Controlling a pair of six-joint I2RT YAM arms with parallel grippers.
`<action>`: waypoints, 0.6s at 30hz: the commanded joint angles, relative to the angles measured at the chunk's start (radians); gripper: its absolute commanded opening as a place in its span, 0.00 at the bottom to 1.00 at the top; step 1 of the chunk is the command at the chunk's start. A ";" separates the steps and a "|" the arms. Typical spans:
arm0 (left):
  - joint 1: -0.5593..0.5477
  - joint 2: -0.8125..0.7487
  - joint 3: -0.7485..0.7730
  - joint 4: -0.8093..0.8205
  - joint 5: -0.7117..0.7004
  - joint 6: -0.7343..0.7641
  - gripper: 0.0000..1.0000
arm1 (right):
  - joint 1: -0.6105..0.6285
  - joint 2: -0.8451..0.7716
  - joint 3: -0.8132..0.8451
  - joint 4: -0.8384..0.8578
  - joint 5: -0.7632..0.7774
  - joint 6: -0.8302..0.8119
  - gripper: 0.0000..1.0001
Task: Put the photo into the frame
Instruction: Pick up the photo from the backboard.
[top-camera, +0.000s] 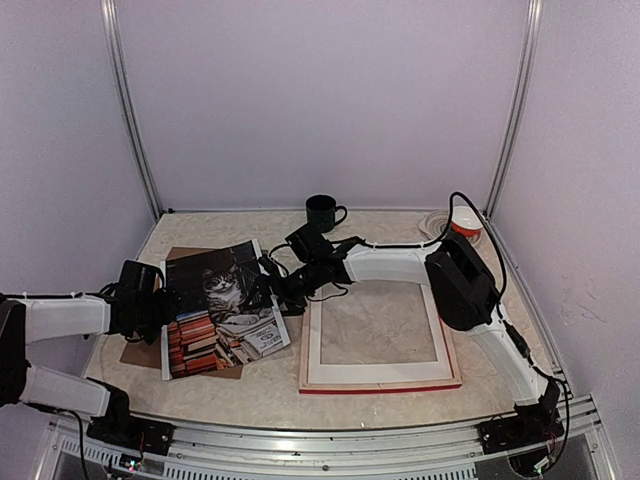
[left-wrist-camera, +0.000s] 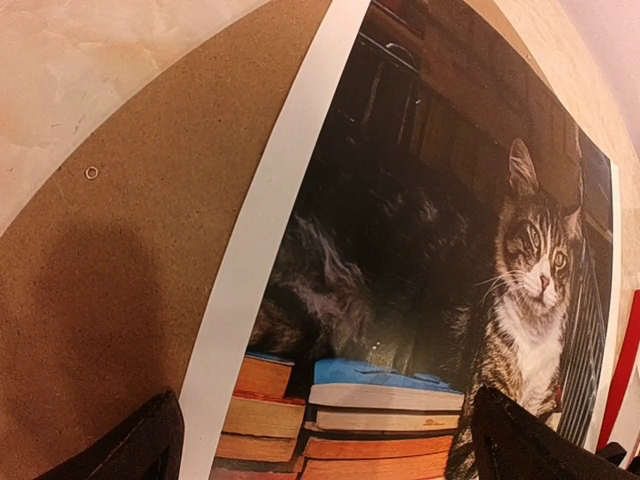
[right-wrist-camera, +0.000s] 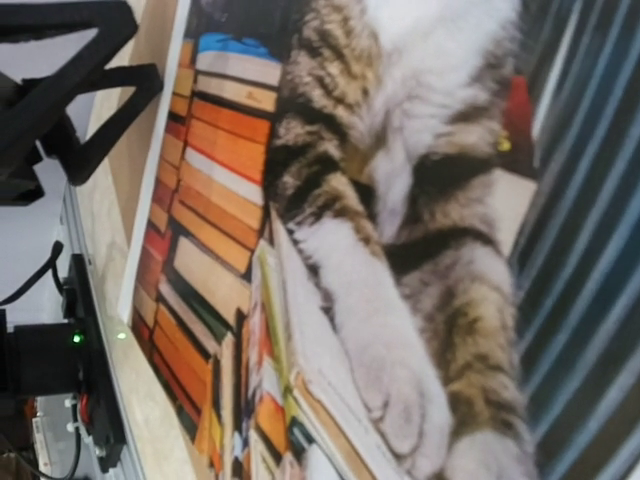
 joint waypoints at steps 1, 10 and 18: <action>0.003 0.003 -0.031 -0.002 0.053 -0.011 0.99 | -0.004 -0.078 -0.024 0.054 -0.029 -0.010 0.99; 0.004 -0.001 -0.026 -0.003 0.052 -0.011 0.99 | -0.005 -0.153 -0.066 0.100 -0.055 -0.046 0.95; 0.003 -0.020 -0.022 -0.010 0.051 -0.013 0.99 | -0.009 -0.128 -0.085 0.117 -0.080 -0.014 0.61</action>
